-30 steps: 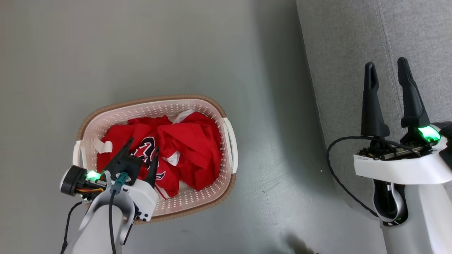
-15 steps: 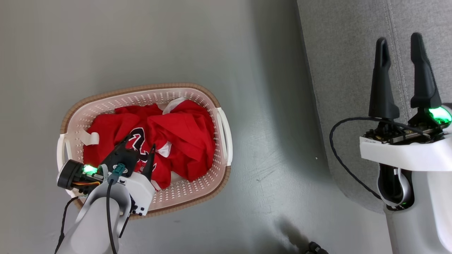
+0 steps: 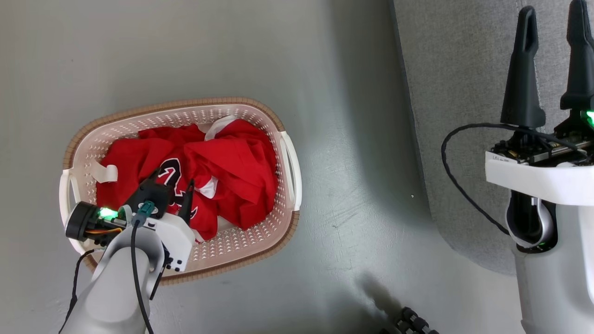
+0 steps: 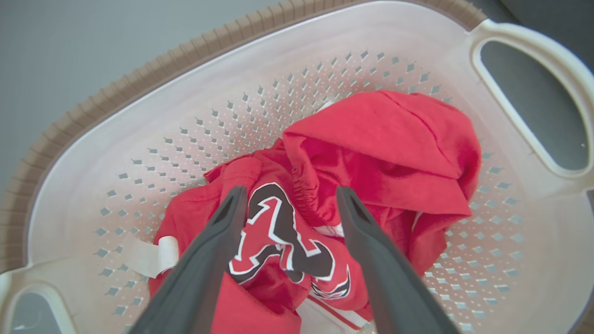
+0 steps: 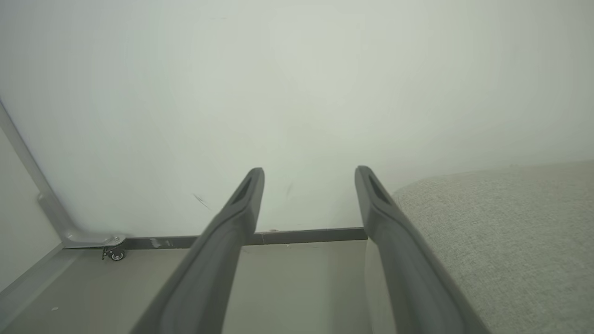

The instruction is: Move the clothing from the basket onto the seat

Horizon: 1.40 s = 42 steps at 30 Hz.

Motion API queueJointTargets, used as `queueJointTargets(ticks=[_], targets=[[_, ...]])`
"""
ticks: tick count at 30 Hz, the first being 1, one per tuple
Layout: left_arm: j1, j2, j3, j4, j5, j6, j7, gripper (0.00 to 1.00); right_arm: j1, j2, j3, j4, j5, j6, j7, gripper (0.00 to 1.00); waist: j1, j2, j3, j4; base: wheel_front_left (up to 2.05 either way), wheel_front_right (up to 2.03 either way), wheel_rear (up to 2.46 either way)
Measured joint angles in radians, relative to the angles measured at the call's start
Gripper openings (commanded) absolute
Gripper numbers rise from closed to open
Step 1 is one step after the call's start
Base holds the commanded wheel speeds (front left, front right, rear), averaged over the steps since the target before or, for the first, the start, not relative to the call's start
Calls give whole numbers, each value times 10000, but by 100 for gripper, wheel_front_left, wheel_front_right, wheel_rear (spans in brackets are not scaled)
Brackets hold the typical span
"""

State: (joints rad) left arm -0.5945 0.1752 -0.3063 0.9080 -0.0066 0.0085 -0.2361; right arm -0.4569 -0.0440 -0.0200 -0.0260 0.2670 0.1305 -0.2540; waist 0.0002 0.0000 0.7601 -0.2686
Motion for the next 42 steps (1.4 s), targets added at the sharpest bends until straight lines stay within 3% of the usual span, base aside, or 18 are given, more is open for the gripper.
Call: queueJointTargets(ticks=[28, 29, 30, 32, 33, 34, 42], targets=[[-601, 52, 123, 1482, -127, 15, 777, 100, -394, -4, -4, 134, -50, 0, 0, 100, 0, 0, 476, -280, 0, 0, 0], [-652, 58, 117, 1503, -127, 15, 779, 83, -393, -4, -6, 151, -50, 0, 0, 100, 0, 0, 484, -296, 0, 0, 0], [-704, 58, 105, 1517, -123, 13, 780, 53, -393, -4, -8, 161, -50, 0, 0, 100, 0, 0, 491, -311, 0, 0, 0], [-779, 48, 73, 1553, -123, 2, 825, 29, -393, -4, -12, 178, -48, 0, 0, 100, 0, 0, 507, -341, 0, 0, 0], [-805, 38, 63, 1570, -123, 2, 825, 6, -393, -4, -12, 190, -46, 0, 0, 100, 0, 0, 515, -355, 0, 0, 0], [-835, 35, 50, 1580, -121, 0, 819, 0, -393, -4, -12, 203, -35, 0, 0, 100, 0, 0, 520, -370, 0, 0, 0], [-905, 23, -15, 1578, -121, -102, 504, 0, -393, -4, -96, 253, -21, 0, 0, 100, 0, 0, 477, -367, 0, 0, 0]])
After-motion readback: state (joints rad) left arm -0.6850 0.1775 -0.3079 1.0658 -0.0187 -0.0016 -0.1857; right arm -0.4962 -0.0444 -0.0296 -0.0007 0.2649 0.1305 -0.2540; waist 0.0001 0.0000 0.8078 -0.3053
